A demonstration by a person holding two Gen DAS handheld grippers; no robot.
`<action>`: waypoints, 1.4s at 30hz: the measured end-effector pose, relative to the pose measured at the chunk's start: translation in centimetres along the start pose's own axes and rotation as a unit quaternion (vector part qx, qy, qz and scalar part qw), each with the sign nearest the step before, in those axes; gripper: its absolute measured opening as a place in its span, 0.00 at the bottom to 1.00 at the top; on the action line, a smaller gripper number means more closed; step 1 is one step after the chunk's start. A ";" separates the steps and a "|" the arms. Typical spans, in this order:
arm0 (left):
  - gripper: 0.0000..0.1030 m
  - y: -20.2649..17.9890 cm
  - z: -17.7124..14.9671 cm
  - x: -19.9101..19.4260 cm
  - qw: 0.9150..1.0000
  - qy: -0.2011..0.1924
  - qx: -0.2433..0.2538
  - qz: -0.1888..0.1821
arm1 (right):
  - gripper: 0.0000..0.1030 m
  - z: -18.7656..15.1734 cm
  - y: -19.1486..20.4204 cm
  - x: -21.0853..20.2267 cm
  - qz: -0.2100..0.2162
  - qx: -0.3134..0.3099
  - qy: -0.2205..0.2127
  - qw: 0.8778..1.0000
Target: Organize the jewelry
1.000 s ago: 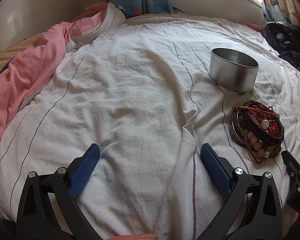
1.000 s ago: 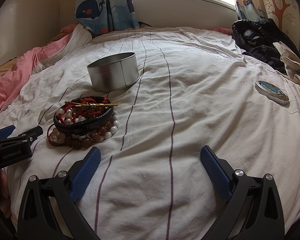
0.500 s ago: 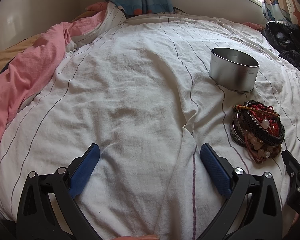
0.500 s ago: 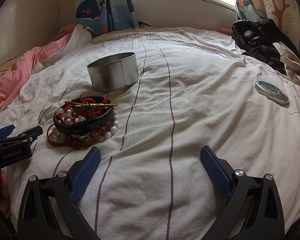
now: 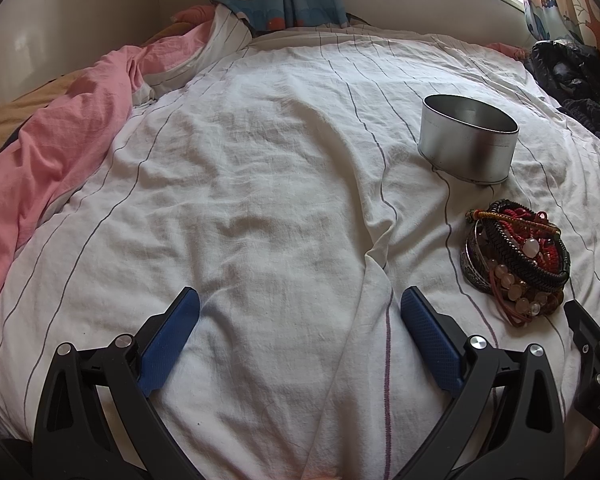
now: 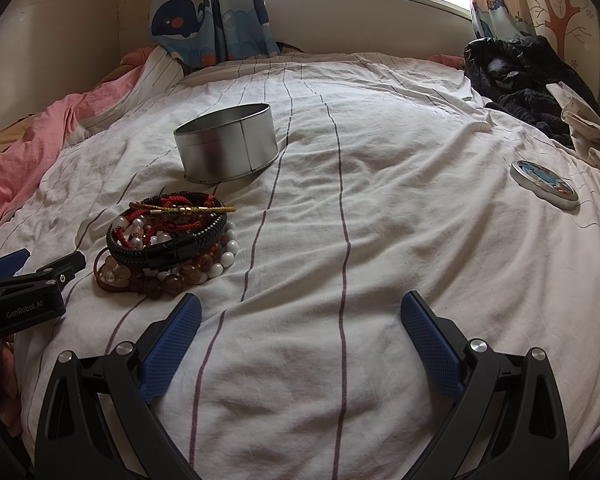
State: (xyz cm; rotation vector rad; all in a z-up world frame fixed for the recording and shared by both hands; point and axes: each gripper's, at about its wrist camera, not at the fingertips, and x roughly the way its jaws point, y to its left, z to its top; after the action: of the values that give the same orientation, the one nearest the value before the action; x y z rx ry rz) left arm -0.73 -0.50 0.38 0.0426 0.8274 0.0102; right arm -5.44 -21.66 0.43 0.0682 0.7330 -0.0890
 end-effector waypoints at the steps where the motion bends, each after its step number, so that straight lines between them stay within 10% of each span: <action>1: 0.94 0.0 0.0 0.0 1.000 0.000 0.000 0.000 | 0.93 0.0 0.0 0.0 0.000 0.000 0.000 1.000; 42: 0.94 0.8 0.8 0.3 1.000 0.011 0.004 0.002 | 0.93 0.1 -0.2 -0.3 0.018 0.011 0.001 1.000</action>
State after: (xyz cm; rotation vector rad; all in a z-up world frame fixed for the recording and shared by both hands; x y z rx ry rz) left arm 0.06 0.33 0.70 0.0508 0.8491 0.0110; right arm -5.63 -21.80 0.70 0.1019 0.7323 -0.0627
